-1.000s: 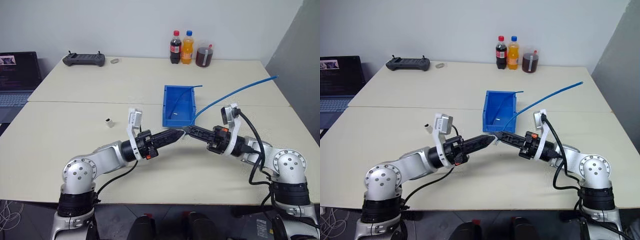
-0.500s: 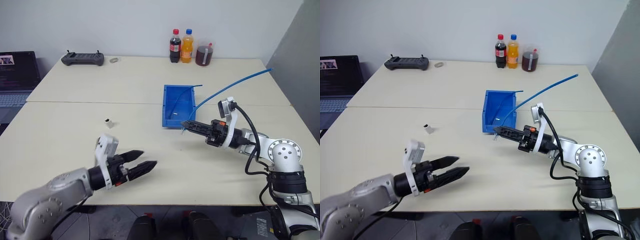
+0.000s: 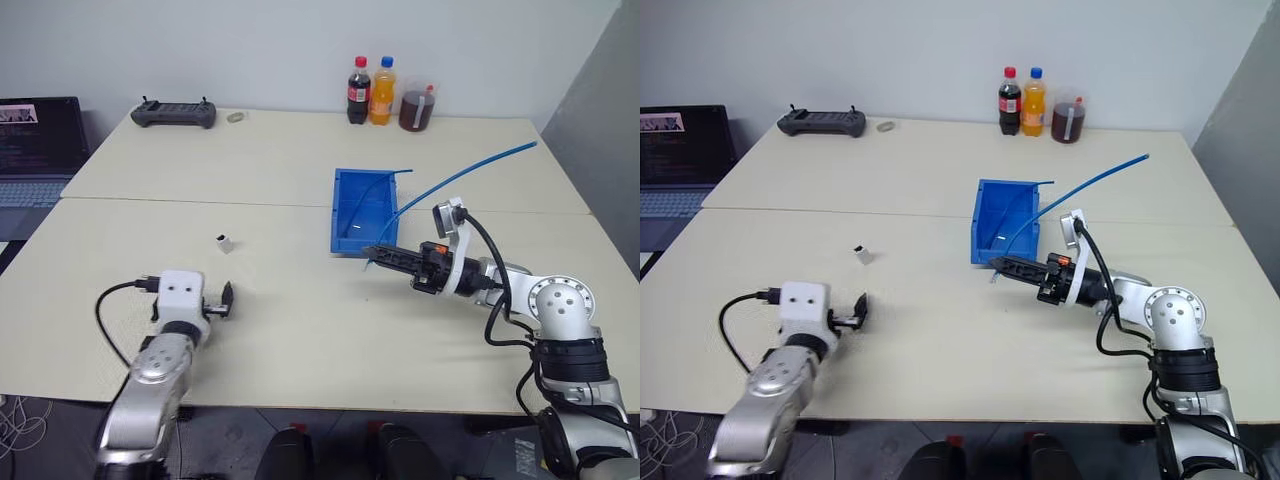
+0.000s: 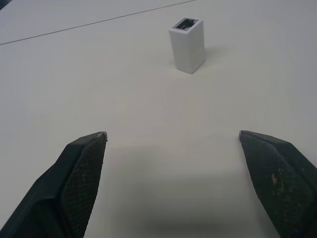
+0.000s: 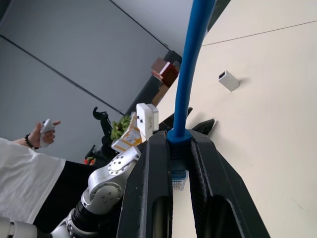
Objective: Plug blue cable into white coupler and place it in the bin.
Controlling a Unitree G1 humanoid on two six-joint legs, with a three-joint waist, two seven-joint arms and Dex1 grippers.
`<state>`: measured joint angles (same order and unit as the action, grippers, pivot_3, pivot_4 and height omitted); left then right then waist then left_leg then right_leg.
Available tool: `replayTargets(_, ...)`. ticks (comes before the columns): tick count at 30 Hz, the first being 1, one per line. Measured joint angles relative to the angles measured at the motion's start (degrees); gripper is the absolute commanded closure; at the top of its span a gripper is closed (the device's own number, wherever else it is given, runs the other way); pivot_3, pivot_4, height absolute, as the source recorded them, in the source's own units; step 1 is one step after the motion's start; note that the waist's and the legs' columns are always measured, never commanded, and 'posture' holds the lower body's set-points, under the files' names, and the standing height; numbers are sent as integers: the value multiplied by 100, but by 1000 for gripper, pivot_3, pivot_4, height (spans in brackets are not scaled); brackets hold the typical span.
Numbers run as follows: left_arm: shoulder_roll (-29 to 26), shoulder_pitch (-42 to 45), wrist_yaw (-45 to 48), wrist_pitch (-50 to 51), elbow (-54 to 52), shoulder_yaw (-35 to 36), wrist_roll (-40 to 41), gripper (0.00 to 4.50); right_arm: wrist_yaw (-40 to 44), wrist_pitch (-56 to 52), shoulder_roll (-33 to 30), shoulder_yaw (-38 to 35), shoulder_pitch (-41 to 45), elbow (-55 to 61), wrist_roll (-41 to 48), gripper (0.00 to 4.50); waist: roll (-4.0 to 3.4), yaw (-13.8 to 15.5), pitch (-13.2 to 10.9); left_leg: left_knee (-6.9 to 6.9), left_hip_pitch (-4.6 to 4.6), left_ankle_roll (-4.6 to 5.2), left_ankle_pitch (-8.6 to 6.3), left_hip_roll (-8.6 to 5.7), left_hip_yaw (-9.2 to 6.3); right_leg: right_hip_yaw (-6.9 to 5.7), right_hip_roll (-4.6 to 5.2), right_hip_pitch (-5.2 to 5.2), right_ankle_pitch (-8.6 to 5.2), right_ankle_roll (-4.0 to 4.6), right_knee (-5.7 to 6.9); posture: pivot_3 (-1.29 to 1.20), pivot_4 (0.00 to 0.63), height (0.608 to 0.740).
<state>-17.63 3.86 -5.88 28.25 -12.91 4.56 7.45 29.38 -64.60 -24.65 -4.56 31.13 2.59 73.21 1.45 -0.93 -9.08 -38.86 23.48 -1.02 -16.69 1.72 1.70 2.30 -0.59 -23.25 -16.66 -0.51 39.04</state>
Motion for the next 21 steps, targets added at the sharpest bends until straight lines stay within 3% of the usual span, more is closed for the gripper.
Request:
replayTargets(5,1371,991,-933,51,773,-174,-318,21,15,-62,-20,-49,28,0,-48,4332,5,62,4,-8,9,14,-4,-11,6,4,11,-1,8,-11,-5,0,150,740)
replayTargets(8,1812,1445,-1760,30,1230,-61,-658,21,15,-96,-20,-101,34,-1,-57,4332,7,58,5,-8,8,14,-4,-8,4,3,7,-1,8,-11,-2,0,150,740)
replayTargets(12,1834,1910,-2182,-231,1876,357,-721,21,6,-124,-56,-122,37,-1,-58,4332,6,31,5,-7,0,14,-4,-5,6,4,3,-1,8,-9,5,0,150,740)
replayTargets(21,1507,2822,-2191,-1135,3534,898,-658,21,-164,-207,-95,-304,38,1,-41,4332,4,60,7,-8,-2,16,-2,-8,7,3,3,2,10,-8,5,0,150,740)
